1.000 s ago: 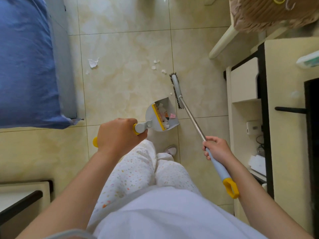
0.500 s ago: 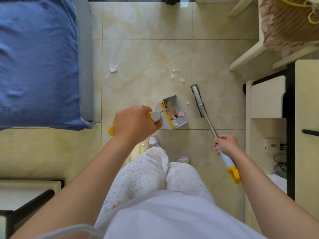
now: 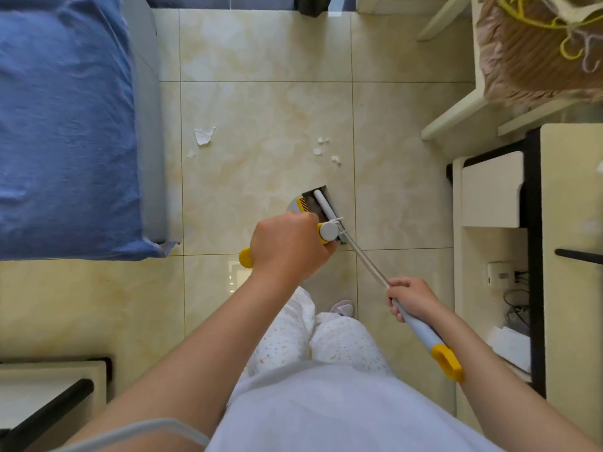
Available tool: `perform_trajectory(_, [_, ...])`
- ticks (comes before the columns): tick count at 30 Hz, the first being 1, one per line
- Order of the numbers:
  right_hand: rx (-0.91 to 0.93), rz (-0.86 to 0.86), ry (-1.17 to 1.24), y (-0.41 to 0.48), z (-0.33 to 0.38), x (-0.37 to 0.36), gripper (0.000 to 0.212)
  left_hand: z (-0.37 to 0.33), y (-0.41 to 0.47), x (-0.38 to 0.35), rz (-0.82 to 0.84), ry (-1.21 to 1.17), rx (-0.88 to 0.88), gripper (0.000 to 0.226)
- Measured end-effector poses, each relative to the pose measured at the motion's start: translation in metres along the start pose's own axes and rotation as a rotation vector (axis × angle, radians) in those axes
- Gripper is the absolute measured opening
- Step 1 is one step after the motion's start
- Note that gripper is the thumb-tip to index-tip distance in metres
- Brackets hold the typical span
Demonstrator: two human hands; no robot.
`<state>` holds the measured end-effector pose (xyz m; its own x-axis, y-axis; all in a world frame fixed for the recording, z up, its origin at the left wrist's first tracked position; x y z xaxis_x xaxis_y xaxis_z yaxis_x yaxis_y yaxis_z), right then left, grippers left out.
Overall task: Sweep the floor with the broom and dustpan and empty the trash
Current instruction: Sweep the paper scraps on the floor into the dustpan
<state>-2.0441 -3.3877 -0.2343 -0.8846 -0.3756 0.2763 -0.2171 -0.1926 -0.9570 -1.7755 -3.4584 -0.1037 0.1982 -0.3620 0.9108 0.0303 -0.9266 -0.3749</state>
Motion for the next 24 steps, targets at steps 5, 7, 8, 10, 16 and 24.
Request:
perform_trajectory(5, [0.004, 0.007, 0.108, -0.017, -0.011, 0.014, 0.031, 0.007, -0.006, 0.000, -0.004, -0.001, 0.003, 0.037])
perform_trajectory(7, [0.009, 0.001, 0.127, -0.023, -0.008, 0.016, 0.031, 0.011, -0.009, 0.002, 0.000, -0.022, 0.009, 0.038])
perform_trajectory(8, [0.011, -0.001, 0.138, -0.024, -0.005, 0.016, 0.032, 0.013, -0.010, 0.003, -0.004, -0.029, 0.011, 0.038])
perform_trajectory(10, [0.018, -0.013, 0.151, -0.026, 0.003, 0.015, 0.032, 0.018, -0.015, 0.003, -0.013, -0.027, 0.016, 0.038])
perform_trajectory(16, [0.072, -0.043, 0.164, -0.034, 0.040, 0.012, 0.032, 0.046, -0.025, 0.003, -0.014, -0.046, 0.082, 0.041])
perform_trajectory(24, [0.172, -0.082, 0.139, -0.045, 0.099, 0.013, 0.038, 0.087, -0.004, 0.027, -0.084, -0.139, 0.242, 0.043])
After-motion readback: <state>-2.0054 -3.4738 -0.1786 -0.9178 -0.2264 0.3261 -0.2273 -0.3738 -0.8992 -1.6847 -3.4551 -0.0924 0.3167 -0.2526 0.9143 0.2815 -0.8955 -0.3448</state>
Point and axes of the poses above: each hand's wrist, its own y-axis towards the middle knuckle, its own x-axis out of the back of the hand, z = x × y, the point moved 8 cm from there along y, towards the middle knuckle, and after that the axes turned 5 degrees about -x, right-handed, at the moved point
